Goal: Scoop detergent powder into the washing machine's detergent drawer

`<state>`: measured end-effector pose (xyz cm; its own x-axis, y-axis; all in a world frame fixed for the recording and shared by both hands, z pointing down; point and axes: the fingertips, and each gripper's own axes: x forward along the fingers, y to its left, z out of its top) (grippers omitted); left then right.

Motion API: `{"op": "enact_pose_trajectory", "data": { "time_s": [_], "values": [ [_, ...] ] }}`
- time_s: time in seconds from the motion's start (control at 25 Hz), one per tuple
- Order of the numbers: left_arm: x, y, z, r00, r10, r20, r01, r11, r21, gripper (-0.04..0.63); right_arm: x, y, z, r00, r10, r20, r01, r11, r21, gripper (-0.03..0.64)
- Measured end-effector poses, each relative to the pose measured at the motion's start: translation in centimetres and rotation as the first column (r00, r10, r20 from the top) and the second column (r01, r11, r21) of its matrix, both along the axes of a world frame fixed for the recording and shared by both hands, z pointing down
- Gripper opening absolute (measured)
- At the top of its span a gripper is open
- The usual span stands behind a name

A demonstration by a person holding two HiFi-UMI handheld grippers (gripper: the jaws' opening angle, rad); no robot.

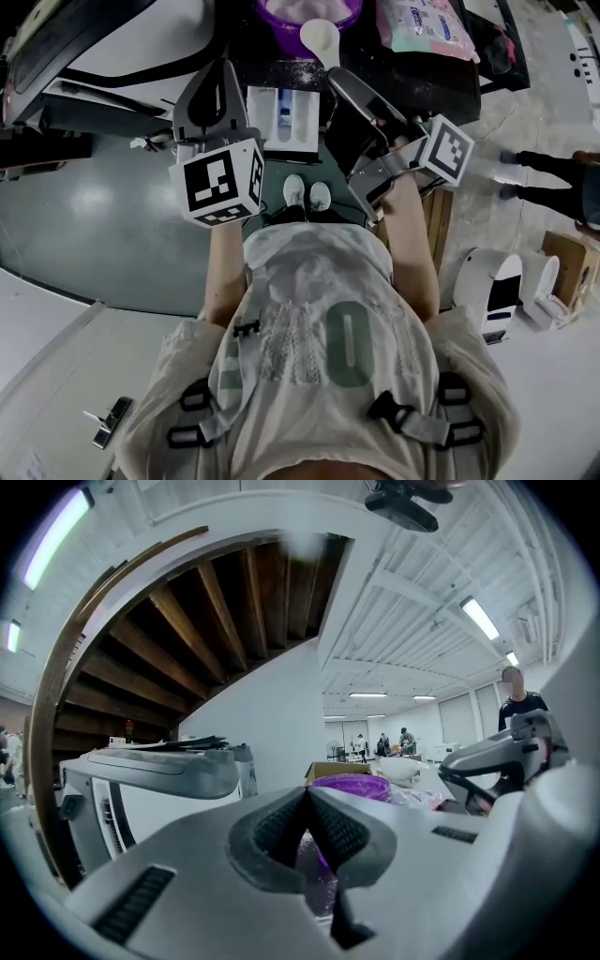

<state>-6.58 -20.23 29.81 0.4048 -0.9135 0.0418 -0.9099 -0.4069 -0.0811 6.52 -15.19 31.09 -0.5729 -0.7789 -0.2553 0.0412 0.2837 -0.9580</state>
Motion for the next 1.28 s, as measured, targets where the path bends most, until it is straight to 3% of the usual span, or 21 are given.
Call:
{"op": "enact_pose_trajectory", "data": {
  "time_s": [0.44,0.8,1.04,1.28],
  "values": [
    [-5.7,1.6,2.8,0.996,-0.091,0.007,0.091,0.995,-0.037,0.020,-6.2,0.5,6.8,0.987,-0.154,-0.048,0.149,0.984,-0.101,0.011],
    [-7.8,2.1,5.1,0.992,-0.125,0.001,0.125,0.990,-0.069,0.020,-8.7,0.5,10.1,0.976,-0.199,-0.092,0.184,0.972,-0.147,0.011],
    [-8.8,2.0,6.6,0.991,-0.131,0.014,0.131,0.987,-0.089,0.020,-10.0,1.0,12.8,0.945,-0.233,-0.228,0.188,0.962,-0.200,0.011],
    [-10.4,1.6,7.9,0.989,-0.149,0.025,0.151,0.982,-0.113,0.020,-11.0,1.1,14.8,0.860,-0.277,-0.428,0.192,0.953,-0.233,0.011]
  ]
}}
